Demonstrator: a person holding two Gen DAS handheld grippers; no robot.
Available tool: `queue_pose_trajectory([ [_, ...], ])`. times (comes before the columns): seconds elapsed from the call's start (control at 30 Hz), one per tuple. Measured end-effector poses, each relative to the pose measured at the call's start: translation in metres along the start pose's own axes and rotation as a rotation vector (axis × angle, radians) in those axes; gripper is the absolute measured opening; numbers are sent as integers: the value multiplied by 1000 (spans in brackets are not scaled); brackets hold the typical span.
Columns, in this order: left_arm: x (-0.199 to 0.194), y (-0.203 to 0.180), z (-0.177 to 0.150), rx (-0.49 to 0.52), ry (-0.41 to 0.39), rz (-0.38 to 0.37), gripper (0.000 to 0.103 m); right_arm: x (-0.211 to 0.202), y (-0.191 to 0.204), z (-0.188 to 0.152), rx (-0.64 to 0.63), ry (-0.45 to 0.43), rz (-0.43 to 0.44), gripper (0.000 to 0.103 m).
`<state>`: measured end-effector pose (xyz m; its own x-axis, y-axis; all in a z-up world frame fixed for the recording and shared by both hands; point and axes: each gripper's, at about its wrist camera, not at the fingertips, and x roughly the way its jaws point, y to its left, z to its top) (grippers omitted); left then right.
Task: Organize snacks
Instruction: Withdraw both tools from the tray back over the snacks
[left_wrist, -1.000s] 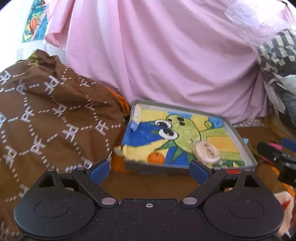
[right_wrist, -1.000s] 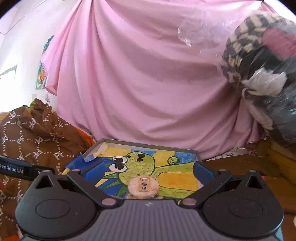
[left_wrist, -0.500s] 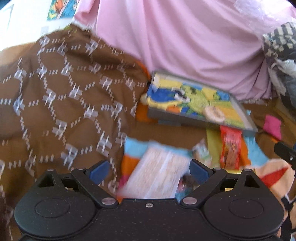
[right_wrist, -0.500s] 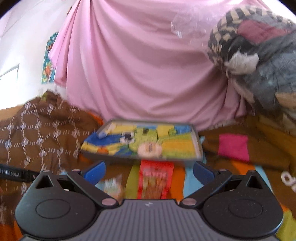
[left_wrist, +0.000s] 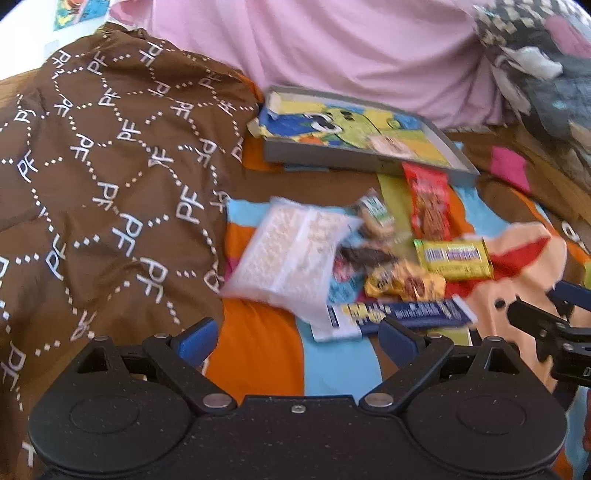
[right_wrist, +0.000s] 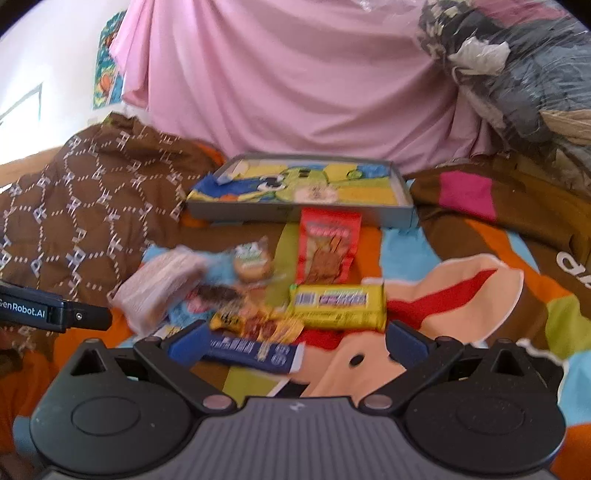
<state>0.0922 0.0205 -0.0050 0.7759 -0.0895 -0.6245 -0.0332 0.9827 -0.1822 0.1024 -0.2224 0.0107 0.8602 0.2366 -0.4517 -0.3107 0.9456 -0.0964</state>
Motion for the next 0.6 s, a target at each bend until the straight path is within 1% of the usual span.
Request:
queue_pose_trajectory([
  [0.2,-3,0,-13,11,29,-13,94,1,11,-9,-14,59,16,103],
  [0.3,-1,1,-18,12,45,-10,94,8,16,-15,-40,115,13,103],
  [0.37,0,1,-19,13,54,-7,94,10,17,-20,-44,137,19,103],
  [0.6,5,2,-17,25,65,4,94,17,19,-20,-48,167,52,103],
])
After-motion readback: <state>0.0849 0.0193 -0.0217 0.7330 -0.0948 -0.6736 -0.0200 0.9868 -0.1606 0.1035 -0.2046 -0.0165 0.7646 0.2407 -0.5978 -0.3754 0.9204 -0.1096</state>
